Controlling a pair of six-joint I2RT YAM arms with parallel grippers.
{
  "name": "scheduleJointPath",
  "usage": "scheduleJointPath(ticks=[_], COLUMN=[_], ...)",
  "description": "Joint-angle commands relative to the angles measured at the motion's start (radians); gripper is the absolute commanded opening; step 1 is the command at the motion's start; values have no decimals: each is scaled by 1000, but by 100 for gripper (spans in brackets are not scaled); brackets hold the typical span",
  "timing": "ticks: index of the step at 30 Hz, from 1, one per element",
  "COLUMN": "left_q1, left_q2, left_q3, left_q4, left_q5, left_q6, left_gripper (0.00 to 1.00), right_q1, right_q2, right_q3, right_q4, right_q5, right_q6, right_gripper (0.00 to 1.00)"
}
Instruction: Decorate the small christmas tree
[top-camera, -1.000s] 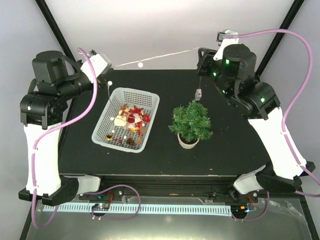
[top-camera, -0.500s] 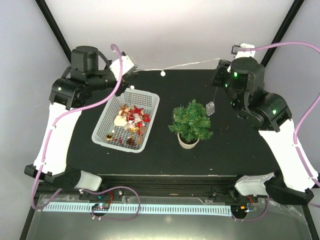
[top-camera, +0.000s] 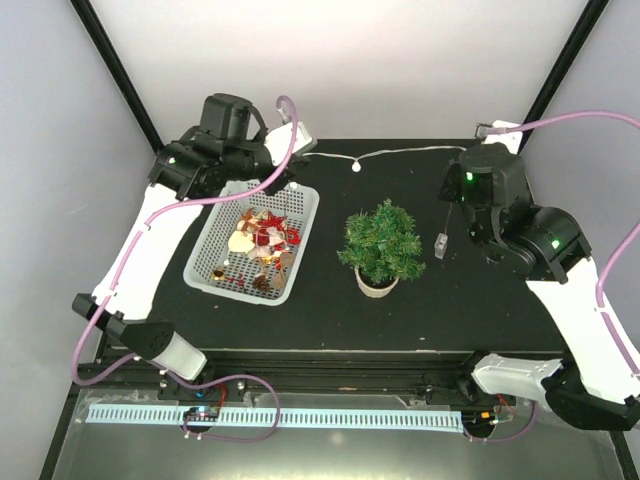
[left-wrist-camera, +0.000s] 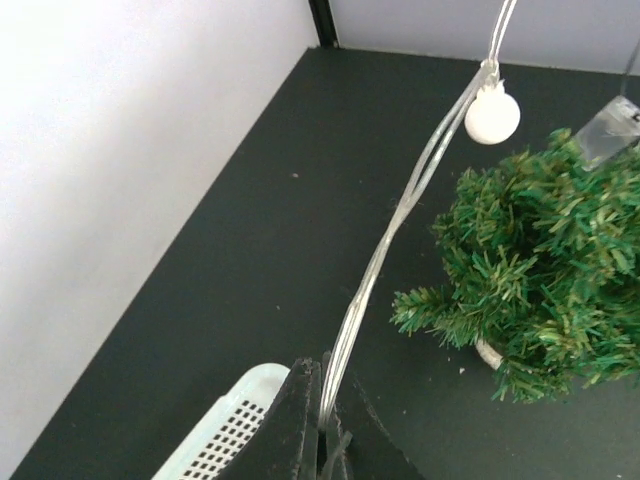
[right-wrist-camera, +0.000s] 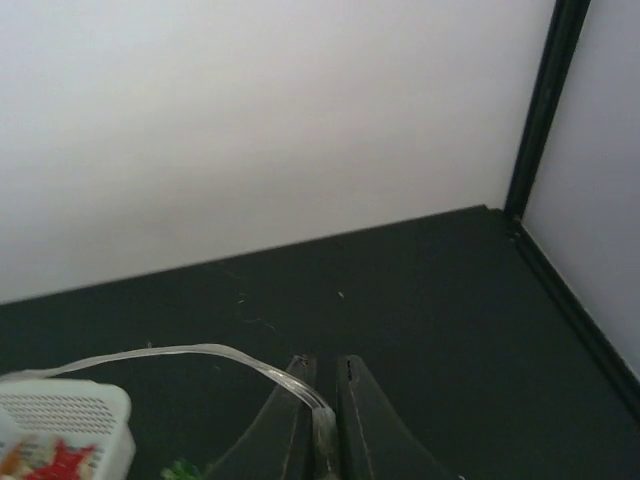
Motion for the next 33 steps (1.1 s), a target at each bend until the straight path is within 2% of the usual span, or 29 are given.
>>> scheduleJointPath(ticks=[1,9,14,22,26,33], left_q1=[-12,-26,-41,-43,-43,-42], left_q2=[56,94,100,104,95,109], left_q3=[1,-65,-126,-232,-285,-275], left_q4=[-2,-2,3,-11,33,67], left_q5=[-35,-30,-30,-30,-44,-61], left_q6=[-27,-29,-21,-18,-35,-67], left_gripper=[2,2,2,2,2,2], right_q1=[-7,-7,-7,-7,-8,-8], right_q2=[2,-64,-101,-138,-135,-100], right_q3=[-53,-230,-334,-458,-490,-500], right_q4=[-105,-169,-177,-163,-148,-120], right_q5=[70,80,48,-3,-13,-9], right_q6=[83,242,315,334,337,323], right_gripper=[8,1,1,1,1,1])
